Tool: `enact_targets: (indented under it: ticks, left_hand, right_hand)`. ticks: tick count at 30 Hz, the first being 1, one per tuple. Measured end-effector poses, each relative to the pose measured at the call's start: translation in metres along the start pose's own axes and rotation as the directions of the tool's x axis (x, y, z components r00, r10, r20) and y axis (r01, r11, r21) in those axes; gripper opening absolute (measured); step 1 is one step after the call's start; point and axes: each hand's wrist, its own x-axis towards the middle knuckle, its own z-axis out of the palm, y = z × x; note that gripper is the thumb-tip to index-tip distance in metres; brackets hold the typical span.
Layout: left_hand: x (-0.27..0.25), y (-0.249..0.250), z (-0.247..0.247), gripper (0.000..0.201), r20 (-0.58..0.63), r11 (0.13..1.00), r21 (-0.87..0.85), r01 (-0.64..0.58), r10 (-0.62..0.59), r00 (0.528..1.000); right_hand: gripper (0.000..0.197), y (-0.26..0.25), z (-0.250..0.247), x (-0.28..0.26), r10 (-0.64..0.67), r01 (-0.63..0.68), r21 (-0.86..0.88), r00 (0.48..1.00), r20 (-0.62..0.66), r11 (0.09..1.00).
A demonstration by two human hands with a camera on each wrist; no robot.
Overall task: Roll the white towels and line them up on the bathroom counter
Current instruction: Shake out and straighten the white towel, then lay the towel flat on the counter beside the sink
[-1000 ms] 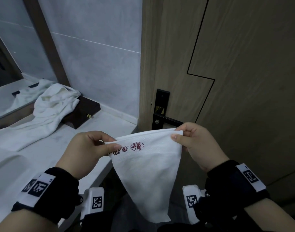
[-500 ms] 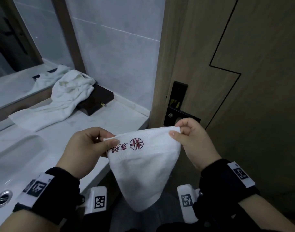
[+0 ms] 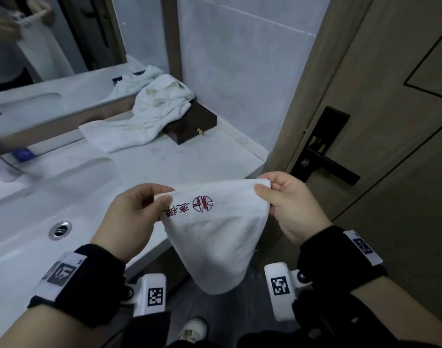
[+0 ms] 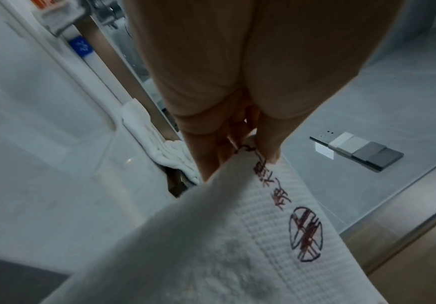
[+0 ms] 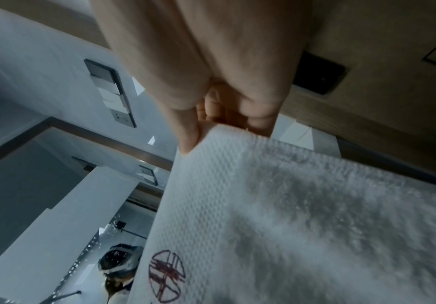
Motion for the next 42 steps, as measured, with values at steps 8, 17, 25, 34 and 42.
enact_targets:
  ticks: [8, 17, 25, 34, 42]
  left_hand:
    - [-0.024, -0.017, -0.016, 0.012, -0.105, 0.998, 0.003, 0.061, -0.060, 0.993]
    - [-0.011, -0.032, -0.035, 0.011, -0.267, 0.991, 0.060, 0.118, -0.098, 0.959]
    - [0.023, -0.056, -0.071, 0.060, 0.002, 0.909, -0.346, 0.233, -0.247, 0.969]
    - [0.053, -0.093, -0.094, 0.026, 0.063, 0.917, -0.217, 0.334, -0.329, 0.942]
    - [0.076, -0.127, -0.090, 0.025, -0.055, 0.882, -0.262, 0.392, -0.419, 0.906]
  right_hand:
    - [0.011, 0.019, 0.032, 0.013, 0.011, -0.005, -0.124, 0.999, 0.046, 0.992]
    - [0.006, 0.041, 0.064, 0.044, 0.020, -0.015, -0.305, 1.000, 0.011, 0.952]
    - [0.011, 0.051, 0.087, 0.078, 0.097, -0.103, -0.250, 0.995, -0.038, 0.963]
    - [0.030, 0.058, 0.107, 0.116, 0.232, -0.253, -0.213, 0.965, -0.120, 0.944]
    - [0.028, 0.076, 0.113, 0.142, 0.398, -0.391, -0.107, 0.916, 0.046, 0.914]
